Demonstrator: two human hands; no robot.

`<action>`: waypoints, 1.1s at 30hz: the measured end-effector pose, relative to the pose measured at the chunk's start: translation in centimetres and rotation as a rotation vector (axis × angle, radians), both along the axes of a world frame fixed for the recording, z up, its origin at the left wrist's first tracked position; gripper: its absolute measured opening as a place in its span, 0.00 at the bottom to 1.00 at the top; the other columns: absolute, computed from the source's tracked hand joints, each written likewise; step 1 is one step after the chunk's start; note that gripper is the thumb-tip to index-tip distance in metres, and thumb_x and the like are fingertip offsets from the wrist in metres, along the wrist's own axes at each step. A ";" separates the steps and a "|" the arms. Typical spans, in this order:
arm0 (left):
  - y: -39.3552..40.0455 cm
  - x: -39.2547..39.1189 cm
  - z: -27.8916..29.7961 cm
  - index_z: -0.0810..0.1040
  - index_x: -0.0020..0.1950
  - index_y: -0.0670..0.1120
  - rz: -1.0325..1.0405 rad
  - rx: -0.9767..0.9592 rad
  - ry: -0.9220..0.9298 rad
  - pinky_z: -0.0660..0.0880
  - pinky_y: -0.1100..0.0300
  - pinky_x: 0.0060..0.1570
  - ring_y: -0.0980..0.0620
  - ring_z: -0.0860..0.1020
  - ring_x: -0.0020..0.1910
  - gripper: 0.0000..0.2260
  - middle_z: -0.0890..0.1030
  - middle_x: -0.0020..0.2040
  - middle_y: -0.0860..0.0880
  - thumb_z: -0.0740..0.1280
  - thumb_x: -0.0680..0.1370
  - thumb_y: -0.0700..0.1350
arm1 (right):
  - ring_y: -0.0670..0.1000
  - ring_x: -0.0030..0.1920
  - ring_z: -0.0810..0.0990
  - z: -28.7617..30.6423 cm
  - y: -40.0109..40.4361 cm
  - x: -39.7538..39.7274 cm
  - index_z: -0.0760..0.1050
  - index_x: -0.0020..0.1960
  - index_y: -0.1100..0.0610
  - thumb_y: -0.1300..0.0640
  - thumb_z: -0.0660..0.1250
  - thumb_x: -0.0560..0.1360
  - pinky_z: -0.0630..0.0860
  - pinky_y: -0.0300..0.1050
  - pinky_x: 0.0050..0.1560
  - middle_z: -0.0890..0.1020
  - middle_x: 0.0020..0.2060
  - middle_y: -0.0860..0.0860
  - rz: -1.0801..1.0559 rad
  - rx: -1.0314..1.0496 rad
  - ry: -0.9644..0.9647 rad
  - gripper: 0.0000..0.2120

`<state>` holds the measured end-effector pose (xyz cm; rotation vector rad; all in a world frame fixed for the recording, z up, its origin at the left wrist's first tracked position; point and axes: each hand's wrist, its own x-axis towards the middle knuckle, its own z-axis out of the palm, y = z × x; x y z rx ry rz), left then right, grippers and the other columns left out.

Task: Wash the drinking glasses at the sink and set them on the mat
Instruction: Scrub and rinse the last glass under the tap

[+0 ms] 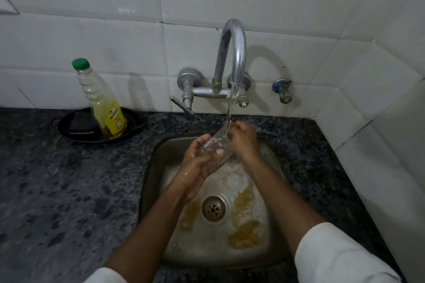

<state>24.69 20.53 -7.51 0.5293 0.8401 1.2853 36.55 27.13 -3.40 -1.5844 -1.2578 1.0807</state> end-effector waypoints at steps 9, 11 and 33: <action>2.9 0.4 -3.5 0.77 0.63 0.37 0.075 -0.329 -0.168 0.76 0.49 0.60 0.43 0.82 0.53 0.26 0.81 0.58 0.38 0.60 0.81 0.58 | 0.58 0.55 0.79 1.6 -5.4 0.4 0.74 0.59 0.54 0.57 0.61 0.78 0.74 0.50 0.49 0.80 0.55 0.55 0.848 0.194 -1.016 0.10; 2.4 0.9 -3.1 0.79 0.57 0.38 -0.015 -0.273 -0.191 0.76 0.49 0.61 0.44 0.82 0.54 0.21 0.83 0.54 0.38 0.61 0.81 0.55 | 0.59 0.55 0.79 1.2 -5.3 0.0 0.76 0.56 0.57 0.54 0.58 0.79 0.71 0.48 0.47 0.81 0.54 0.57 0.733 0.210 -1.109 0.11; 3.4 0.5 -2.4 0.79 0.62 0.40 -0.059 -0.165 -0.176 0.79 0.53 0.54 0.45 0.80 0.54 0.20 0.83 0.55 0.40 0.65 0.78 0.54 | 0.48 0.33 0.78 0.1 -1.9 -0.9 0.78 0.46 0.59 0.57 0.60 0.80 0.73 0.42 0.32 0.81 0.38 0.56 0.503 0.258 -0.365 0.11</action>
